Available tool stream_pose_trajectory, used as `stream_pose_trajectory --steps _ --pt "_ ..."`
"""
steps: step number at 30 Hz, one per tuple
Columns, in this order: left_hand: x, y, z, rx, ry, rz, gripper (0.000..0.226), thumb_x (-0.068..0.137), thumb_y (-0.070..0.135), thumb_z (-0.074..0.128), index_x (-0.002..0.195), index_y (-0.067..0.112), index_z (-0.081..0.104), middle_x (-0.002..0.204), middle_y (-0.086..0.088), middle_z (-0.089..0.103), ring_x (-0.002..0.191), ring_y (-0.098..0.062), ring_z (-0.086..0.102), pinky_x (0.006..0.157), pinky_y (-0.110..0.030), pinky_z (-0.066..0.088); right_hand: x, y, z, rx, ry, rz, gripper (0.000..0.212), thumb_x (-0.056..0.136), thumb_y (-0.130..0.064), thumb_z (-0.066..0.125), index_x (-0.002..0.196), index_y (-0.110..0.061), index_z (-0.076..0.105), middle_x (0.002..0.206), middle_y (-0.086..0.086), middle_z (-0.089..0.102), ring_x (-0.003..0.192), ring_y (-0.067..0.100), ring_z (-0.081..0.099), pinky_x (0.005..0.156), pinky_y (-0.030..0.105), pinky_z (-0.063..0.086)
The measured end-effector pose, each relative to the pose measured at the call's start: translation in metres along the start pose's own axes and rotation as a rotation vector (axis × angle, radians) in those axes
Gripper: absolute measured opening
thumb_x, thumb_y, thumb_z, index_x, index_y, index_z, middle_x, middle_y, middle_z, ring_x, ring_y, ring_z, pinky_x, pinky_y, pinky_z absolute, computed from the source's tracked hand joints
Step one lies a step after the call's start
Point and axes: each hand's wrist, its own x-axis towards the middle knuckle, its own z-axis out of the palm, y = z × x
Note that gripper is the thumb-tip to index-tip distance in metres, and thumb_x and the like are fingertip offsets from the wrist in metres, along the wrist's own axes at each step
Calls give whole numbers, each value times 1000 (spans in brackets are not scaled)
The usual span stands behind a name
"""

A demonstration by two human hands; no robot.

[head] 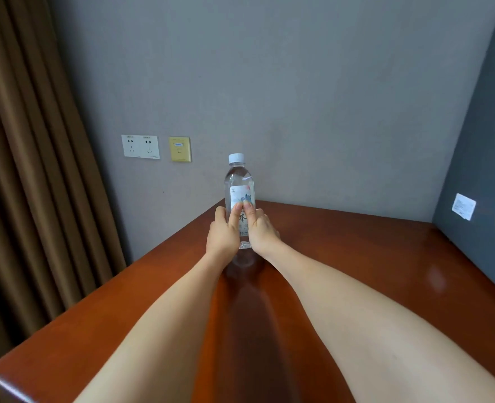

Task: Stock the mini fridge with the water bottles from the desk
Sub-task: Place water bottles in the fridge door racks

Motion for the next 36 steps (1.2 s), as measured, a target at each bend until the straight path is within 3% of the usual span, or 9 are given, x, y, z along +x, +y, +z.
stream_pose_trajectory --steps 4,11,15,24,30,36 --pt "-22 5 -7 10 -1 10 54 94 61 33 98 9 44 82 -6 54 70 -21 50 61 -33 38 -23 -3 -5 1 -1 -11 71 97 -63 12 129 -11 47 133 14 51 125 35 46 107 47 32" --pt "-61 20 -16 80 3 10 52 94 63 30 93 12 40 90 -9 56 77 -27 54 62 -35 38 -61 -5 -17 39 -9 -12 70 98 -61 13 127 -9 50 130 14 53 123 34 49 106 47 35" --pt "-83 27 -22 113 34 30 49 93 64 30 84 16 34 78 -4 49 68 -23 45 59 -35 35 -83 -9 -22 84 -12 -31 70 98 -59 15 126 -6 50 129 16 54 121 35 50 105 47 38" --pt "-132 38 -34 225 92 118 47 95 60 30 83 15 34 76 -3 49 69 -26 49 60 -36 37 -139 -12 -39 111 -46 -30 66 100 -57 16 125 -7 50 130 14 55 123 33 49 108 46 34" --pt "-161 43 -45 212 78 166 49 95 60 33 88 12 39 82 -5 58 75 -26 60 68 -44 51 -175 -11 -50 65 -53 -66 61 101 -55 14 124 -10 49 130 10 52 124 30 42 108 38 26" --pt "-188 55 -56 250 53 192 49 95 60 33 88 12 40 83 -4 60 75 -23 62 68 -45 53 -205 -16 -61 104 -76 -58 61 101 -54 15 126 -10 49 128 10 56 124 29 49 111 45 31"
